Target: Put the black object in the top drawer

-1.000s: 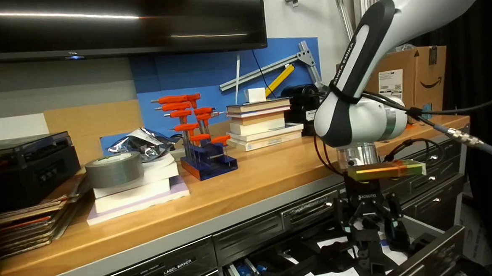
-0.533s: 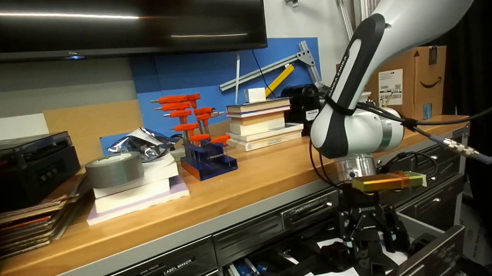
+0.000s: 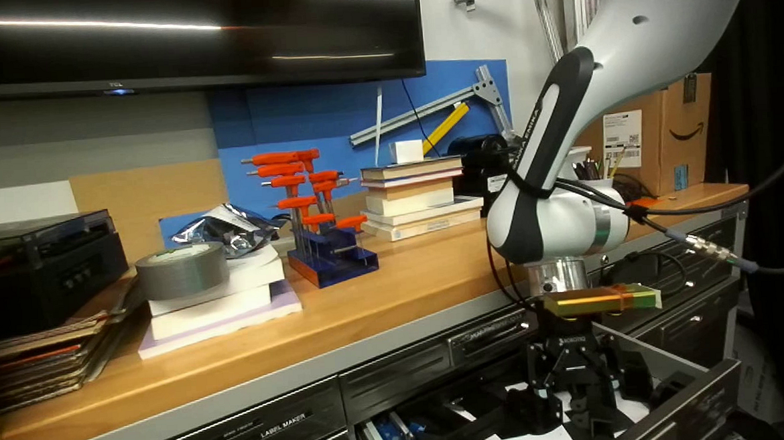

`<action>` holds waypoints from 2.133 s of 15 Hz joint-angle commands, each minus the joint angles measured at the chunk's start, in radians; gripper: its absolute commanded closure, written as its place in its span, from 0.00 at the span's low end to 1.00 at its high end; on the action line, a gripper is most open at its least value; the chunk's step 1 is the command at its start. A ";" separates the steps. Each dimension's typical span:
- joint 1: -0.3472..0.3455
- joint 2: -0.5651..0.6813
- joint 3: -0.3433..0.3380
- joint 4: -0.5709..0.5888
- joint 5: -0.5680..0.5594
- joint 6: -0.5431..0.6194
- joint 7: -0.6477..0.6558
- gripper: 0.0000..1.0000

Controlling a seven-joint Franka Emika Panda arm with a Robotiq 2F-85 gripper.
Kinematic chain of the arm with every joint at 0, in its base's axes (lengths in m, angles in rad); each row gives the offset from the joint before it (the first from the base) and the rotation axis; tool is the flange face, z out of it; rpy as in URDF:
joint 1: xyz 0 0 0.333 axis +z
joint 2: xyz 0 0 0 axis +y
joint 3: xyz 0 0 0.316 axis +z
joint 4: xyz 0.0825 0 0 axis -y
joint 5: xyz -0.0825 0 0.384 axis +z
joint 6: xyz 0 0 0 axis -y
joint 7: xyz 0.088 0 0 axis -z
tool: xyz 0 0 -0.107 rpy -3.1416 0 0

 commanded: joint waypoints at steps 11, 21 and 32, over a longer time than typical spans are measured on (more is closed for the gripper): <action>0.032 -0.130 -0.030 -0.118 0.107 0.103 0.291 0.00; 0.049 -0.247 -0.096 -0.263 0.108 0.190 0.765 0.00; 0.006 -0.203 -0.144 -0.241 0.171 0.205 1.204 0.00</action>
